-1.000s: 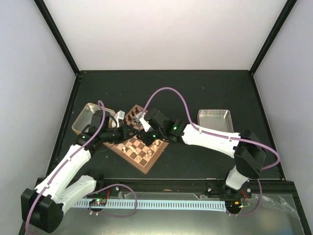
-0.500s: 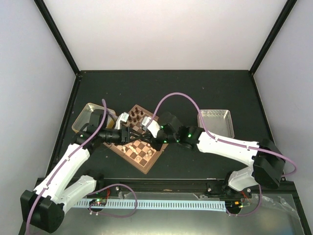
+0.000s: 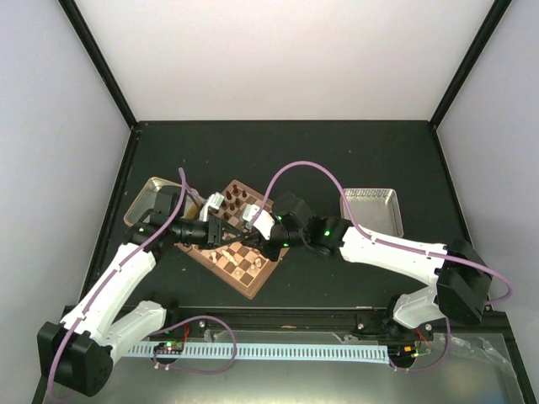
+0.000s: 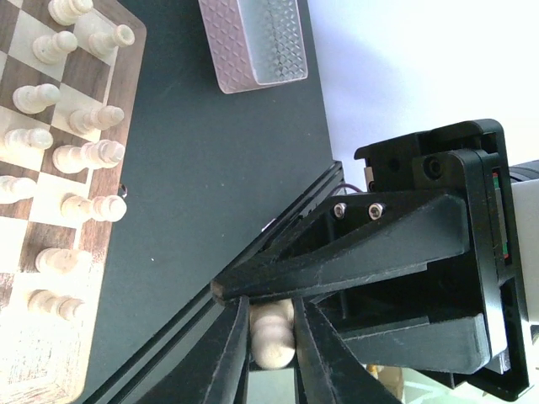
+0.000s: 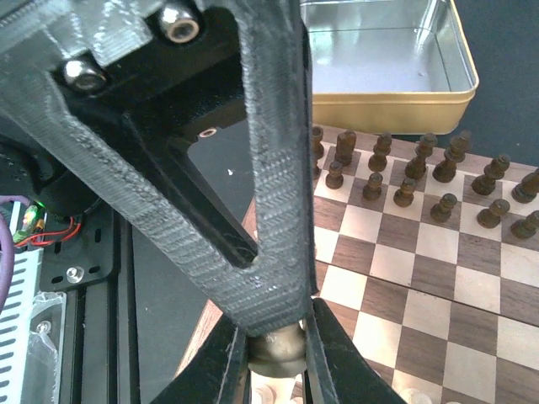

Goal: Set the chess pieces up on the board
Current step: Place the chess piece on the chessboard.

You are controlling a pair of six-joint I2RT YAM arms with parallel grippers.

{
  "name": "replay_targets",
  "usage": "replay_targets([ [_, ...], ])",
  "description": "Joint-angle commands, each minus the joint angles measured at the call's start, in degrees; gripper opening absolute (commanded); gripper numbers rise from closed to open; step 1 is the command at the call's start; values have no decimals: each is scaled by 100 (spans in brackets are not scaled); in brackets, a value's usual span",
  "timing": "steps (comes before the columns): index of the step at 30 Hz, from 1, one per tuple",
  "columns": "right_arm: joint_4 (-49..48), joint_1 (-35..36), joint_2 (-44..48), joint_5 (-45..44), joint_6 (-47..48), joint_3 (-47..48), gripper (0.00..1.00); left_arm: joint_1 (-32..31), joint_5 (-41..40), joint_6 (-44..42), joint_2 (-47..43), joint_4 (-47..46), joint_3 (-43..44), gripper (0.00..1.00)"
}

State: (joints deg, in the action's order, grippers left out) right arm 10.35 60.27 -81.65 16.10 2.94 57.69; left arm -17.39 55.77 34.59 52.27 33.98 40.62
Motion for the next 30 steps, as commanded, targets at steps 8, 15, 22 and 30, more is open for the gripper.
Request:
replay_targets([
  [8, -190, -1, 97, 40, -48, 23, 16, -10, 152, -55, 122, -218, 12, 5],
  [15, -65, -24, 334, -722, -980, -227, 58, -57, -2128, -597, -64, 707, 172, 4],
  [22, 51, -125, 740, -2532, -2782, -643, 60, -670, -3662, -532, -59, 618, -54, 4],
  [30, 1089, -388, 839, -3961, -4839, -637, 60, -2026, -5039, -194, 851, 228, -57, 3],
])
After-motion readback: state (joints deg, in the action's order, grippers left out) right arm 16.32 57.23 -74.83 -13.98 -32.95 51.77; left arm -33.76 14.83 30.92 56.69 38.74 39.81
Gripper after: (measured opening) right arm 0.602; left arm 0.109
